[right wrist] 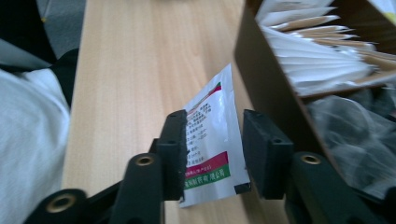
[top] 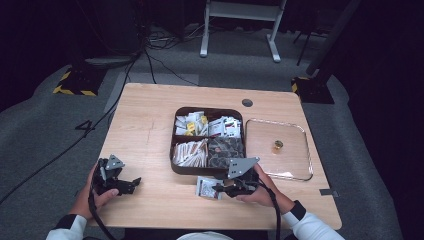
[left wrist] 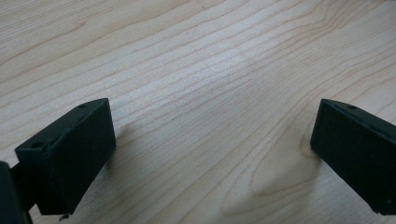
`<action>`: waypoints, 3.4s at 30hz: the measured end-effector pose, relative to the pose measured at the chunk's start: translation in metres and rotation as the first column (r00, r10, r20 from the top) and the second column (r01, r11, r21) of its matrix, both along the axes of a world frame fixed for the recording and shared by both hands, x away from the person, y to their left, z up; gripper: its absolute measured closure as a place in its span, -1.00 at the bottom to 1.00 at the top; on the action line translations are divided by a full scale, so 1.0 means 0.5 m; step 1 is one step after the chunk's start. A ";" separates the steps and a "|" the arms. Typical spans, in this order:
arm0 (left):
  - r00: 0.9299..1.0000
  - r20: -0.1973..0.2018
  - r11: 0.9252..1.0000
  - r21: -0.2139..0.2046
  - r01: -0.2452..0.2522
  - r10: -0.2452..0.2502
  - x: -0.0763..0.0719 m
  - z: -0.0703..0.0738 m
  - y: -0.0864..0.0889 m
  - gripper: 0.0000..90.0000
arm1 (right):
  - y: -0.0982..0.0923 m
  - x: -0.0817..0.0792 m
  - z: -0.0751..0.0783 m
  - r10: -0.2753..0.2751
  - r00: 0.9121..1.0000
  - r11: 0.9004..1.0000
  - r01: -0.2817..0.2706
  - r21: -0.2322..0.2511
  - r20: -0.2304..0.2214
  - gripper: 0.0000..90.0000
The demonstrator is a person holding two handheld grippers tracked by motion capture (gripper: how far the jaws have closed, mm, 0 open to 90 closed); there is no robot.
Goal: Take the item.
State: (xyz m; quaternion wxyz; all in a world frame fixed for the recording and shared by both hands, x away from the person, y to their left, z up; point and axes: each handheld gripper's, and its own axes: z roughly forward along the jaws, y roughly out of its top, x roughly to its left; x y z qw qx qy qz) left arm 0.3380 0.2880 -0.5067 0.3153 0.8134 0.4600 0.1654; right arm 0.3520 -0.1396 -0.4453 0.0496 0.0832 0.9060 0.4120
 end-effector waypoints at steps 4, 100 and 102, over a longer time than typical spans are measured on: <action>1.000 0.000 1.000 0.000 0.000 0.000 0.000 0.000 0.000 -0.99 | -0.011 0.008 0.005 -0.028 1.000 1.000 0.028 0.008 0.006 0.25; 1.000 0.000 1.000 0.002 -0.002 0.002 0.000 0.000 0.000 -1.00 | -0.373 0.245 -0.097 -0.715 0.699 0.700 0.713 -0.040 -0.033 -0.11; 1.000 -0.001 1.000 0.002 -0.002 0.002 0.000 0.000 0.000 -1.00 | -0.372 0.246 -0.097 -0.717 0.696 0.697 0.717 -0.034 -0.032 -0.07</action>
